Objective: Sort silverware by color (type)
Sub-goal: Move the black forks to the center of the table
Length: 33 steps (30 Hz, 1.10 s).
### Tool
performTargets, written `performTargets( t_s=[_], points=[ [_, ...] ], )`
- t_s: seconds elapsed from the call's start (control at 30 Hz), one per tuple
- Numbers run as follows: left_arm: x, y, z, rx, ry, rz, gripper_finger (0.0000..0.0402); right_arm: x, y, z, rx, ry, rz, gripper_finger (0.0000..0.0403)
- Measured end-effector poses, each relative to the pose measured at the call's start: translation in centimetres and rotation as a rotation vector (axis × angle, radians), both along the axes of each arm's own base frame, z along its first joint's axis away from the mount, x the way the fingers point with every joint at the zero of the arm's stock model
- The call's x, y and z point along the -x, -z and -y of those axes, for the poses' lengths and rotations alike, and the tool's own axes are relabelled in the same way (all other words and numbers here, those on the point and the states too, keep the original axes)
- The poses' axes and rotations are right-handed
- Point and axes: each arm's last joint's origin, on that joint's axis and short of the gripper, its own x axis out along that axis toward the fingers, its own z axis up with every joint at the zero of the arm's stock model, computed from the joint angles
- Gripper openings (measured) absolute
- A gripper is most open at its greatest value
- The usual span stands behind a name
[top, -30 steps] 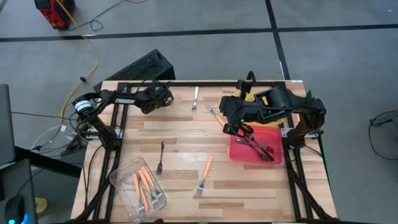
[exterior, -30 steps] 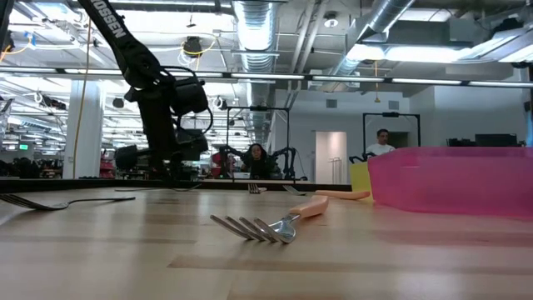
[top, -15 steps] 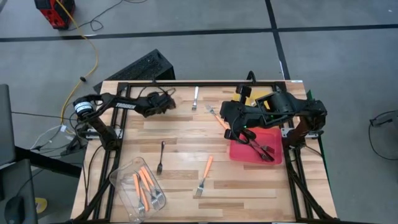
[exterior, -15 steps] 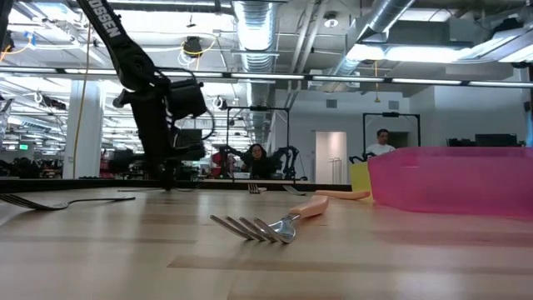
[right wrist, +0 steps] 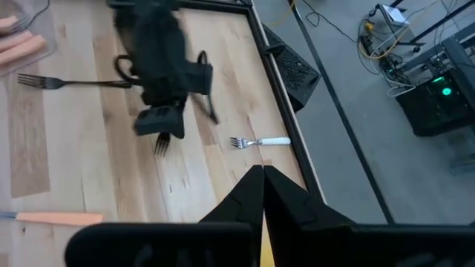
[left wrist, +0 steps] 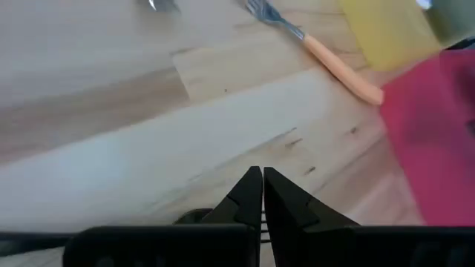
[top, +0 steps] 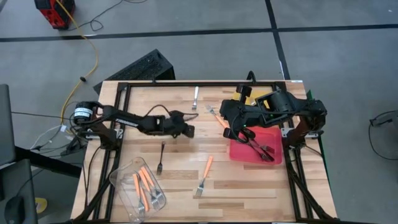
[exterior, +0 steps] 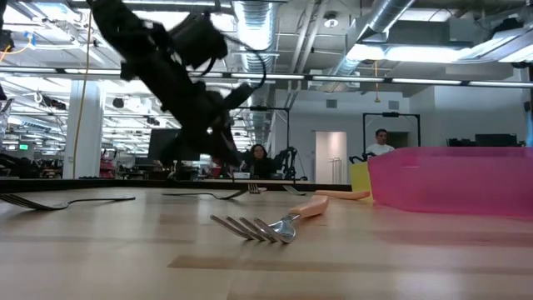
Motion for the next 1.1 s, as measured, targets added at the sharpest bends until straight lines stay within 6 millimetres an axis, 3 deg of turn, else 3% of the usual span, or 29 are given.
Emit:
performTargets(
  t_s=[0.13, 0.33, 0.6, 1.1],
  points=[
    [0.6, -0.7, 1.6, -0.128, -0.067, -0.185, 0.0, 0.0, 0.0, 0.0, -0.015, 0.015, 0.011, 0.003],
    [3.2, 0.4, 3.4, -0.117, -0.106, -0.471, 0.0, 0.0, 0.1, -0.2, -0.044, 0.001, 0.008, 0.0025],
    [4.0, -0.4, 6.9, -0.112, -0.117, -0.498, 0.0, 0.0, 0.1, -0.2, -0.061, -0.011, 0.003, 0.003],
    [6.4, 0.2, 8.5, -0.033, -0.161, -0.72, 0.0, 0.1, 0.2, -0.3, -0.069, -0.002, -0.004, 0.0031]
  ],
)
